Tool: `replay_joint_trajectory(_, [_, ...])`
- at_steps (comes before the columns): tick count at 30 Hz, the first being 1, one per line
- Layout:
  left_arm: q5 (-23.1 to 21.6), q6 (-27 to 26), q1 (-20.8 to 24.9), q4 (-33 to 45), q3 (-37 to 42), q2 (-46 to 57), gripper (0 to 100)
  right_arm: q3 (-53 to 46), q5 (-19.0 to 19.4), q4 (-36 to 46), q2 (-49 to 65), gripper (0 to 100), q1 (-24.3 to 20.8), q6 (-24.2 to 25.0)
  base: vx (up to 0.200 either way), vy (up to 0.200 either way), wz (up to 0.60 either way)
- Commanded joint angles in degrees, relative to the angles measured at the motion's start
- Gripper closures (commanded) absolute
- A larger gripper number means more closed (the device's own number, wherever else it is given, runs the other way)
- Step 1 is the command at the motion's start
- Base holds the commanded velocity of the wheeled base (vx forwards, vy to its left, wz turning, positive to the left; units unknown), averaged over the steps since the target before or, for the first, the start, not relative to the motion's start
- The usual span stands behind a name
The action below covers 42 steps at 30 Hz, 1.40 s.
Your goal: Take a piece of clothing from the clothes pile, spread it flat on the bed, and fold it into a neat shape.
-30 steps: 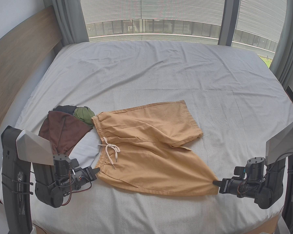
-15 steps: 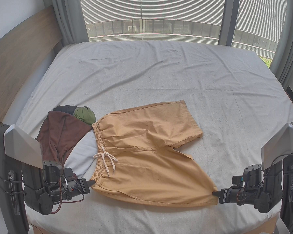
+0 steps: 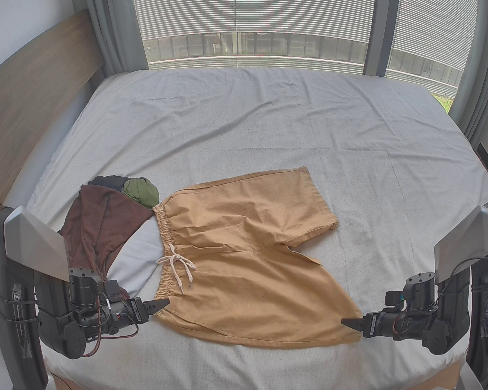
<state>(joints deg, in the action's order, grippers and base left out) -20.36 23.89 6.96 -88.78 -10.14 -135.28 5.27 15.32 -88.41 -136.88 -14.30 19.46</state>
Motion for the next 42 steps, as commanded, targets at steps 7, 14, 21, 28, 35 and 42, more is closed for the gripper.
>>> replay_joint_trajectory(7, [0.2, 0.3, -0.3, -0.1, -2.3, 4.5, 0, 4.2, 1.9, 0.1, 1.8, 0, 2.2, 0.9, 0.000, 0.000, 0.00])
replay_joint_trajectory(14, [0.4, 0.2, 0.7, 0.0, -5.4, 6.3, 0, 8.6, 3.0, 0.1, 0.4, 0, 2.2, 5.6, 0.000, 0.000, 0.00])
replay_joint_trajectory(21, [0.3, 0.0, 1.6, 0.0, -7.0, 6.6, 0, 13.1, 4.6, 0.7, -1.7, 0, 1.5, 11.9, 0.000, 0.000, 0.00])
replay_joint_trajectory(28, [0.3, 0.0, 1.6, 0.0, -6.8, 5.3, 0, 13.1, 4.6, 5.0, -1.4, 0, 1.1, 11.9, 0.000, 0.000, 0.00])
replay_joint_trajectory(35, [0.3, 0.1, 2.2, 0.0, -6.6, 5.2, 0, 14.8, 5.7, 5.7, -1.6, 0, -2.9, 13.2, 0.000, 0.000, 0.00])
replay_joint_trajectory(42, [0.3, 0.3, 2.4, -0.1, -6.6, 5.3, 0, 18.7, 7.2, 5.3, -1.1, 0, -4.9, 19.1, 0.000, 0.000, 0.00])
